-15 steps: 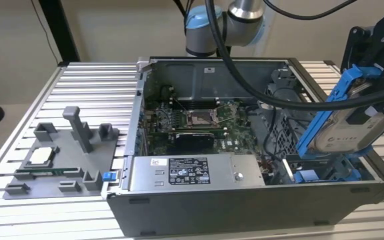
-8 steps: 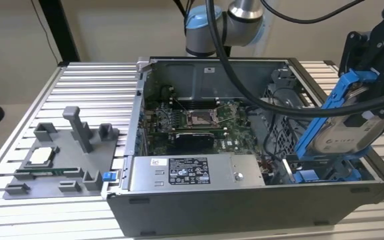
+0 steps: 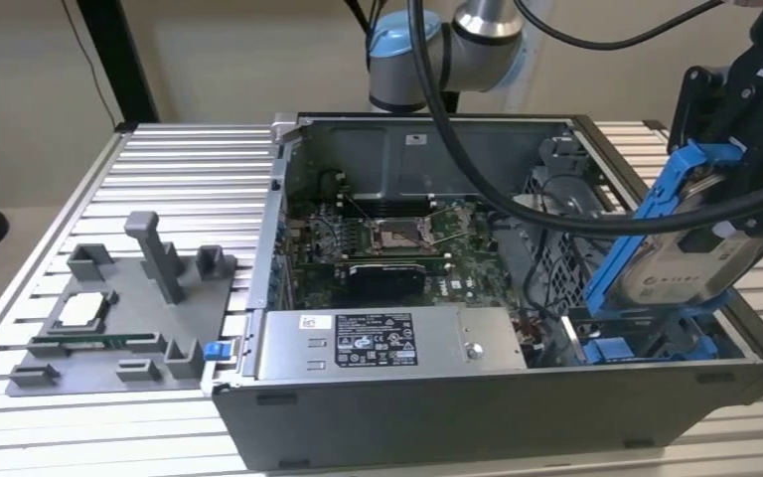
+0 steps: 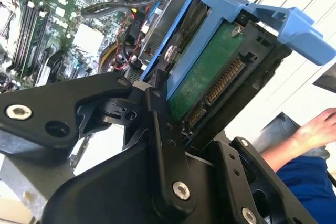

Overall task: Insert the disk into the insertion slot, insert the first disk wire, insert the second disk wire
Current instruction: 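Insert the disk into the insertion slot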

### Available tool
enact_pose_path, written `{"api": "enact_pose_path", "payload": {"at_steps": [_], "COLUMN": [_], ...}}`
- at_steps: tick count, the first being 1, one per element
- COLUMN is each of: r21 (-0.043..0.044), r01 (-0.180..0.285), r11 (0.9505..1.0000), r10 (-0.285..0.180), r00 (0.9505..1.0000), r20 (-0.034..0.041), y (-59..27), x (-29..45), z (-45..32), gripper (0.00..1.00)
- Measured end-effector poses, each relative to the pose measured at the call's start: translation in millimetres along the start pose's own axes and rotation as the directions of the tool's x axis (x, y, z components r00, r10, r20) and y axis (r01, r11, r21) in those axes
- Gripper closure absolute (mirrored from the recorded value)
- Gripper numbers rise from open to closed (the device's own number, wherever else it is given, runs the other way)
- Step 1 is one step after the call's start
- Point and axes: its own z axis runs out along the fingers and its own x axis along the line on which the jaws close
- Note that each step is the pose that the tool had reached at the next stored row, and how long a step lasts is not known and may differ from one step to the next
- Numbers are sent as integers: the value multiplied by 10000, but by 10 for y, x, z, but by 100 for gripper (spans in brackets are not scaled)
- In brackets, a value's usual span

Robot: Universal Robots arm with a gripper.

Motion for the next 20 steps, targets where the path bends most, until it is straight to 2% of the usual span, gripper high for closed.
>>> {"api": "enact_pose_path", "payload": {"at_steps": [20], "r21": [0], "r01": [0], "r11": [10000], "r10": [0], "r00": [10000], "r20": [0], "y": [0], "x": [-37], "z": [7], "gripper": [100]}}
